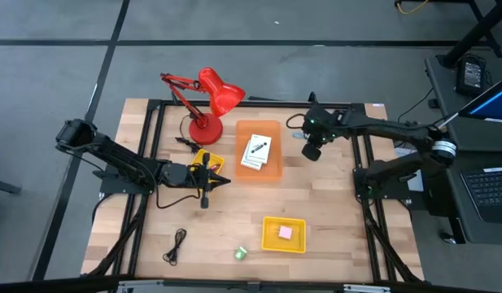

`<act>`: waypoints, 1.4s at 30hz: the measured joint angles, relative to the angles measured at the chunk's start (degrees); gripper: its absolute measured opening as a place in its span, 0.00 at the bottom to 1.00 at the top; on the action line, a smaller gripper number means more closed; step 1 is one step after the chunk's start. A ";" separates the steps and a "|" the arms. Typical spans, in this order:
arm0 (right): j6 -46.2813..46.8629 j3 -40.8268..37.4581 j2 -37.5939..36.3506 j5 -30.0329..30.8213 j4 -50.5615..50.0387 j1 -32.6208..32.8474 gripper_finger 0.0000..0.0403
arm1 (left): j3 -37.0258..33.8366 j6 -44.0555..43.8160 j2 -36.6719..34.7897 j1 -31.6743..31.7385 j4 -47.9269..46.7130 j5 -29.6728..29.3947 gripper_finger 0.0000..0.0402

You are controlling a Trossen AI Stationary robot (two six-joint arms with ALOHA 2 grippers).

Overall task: Pick and place items into bin
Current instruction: Put the blue charger cable into the left yellow bin

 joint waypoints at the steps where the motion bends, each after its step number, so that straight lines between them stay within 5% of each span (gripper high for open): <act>1: 0.64 0.00 -1.29 0.02 -0.22 0.94 0.02 | 0.00 0.00 0.00 0.00 0.02 -0.01 0.01; 12: 1.60 -0.03 -11.91 -0.03 6.56 14.61 0.02 | 0.00 -1.03 0.00 0.02 1.34 -0.02 0.01; 21: -2.14 -10.85 -15.46 -2.26 33.29 23.49 0.02 | 0.00 -2.45 0.02 0.00 1.36 -0.02 0.01; 29: -3.63 -25.09 -14.41 -8.06 70.67 30.35 0.02 | 0.00 -2.62 0.02 0.00 3.24 -0.02 0.01; 42: -3.99 -32.64 -12.86 -0.80 89.83 34.72 0.02 | 0.00 0.20 0.02 -0.04 7.79 -0.02 0.01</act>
